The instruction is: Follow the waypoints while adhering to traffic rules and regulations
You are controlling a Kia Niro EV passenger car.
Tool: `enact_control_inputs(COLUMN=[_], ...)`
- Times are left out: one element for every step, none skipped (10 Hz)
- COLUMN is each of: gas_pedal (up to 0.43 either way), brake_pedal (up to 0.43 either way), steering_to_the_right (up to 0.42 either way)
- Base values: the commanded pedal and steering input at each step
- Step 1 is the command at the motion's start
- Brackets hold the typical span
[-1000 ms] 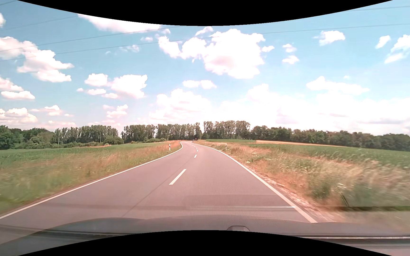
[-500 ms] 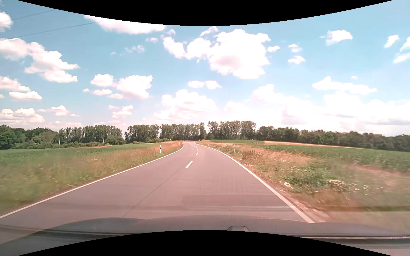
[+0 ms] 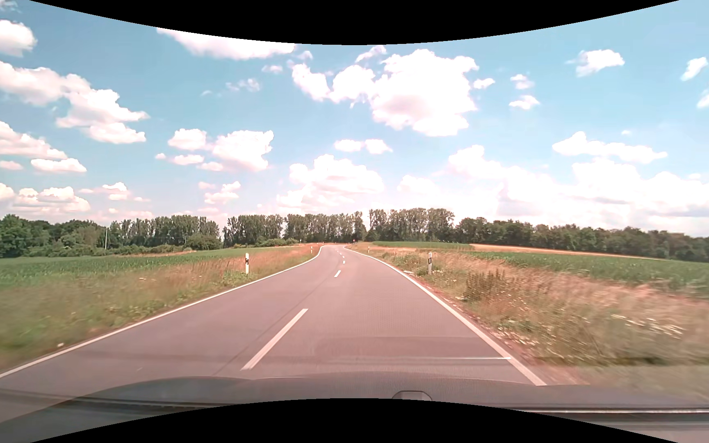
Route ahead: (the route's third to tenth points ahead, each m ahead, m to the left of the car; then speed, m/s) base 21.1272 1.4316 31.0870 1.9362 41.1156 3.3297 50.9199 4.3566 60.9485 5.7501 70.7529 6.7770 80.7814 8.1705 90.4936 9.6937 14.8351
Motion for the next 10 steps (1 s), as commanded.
enact_control_inputs(gas_pedal=[0.020,0.020,0.020,0.020,0.020,0.020,0.020,0.020,0.028,0.028], brake_pedal=[0.000,0.000,0.000,0.000,0.000,0.000,0.000,0.000,0.000,0.000], steering_to_the_right=[-0.021,-0.021,-0.021,-0.020,-0.017,-0.015,-0.015,-0.015,-0.015,-0.015])
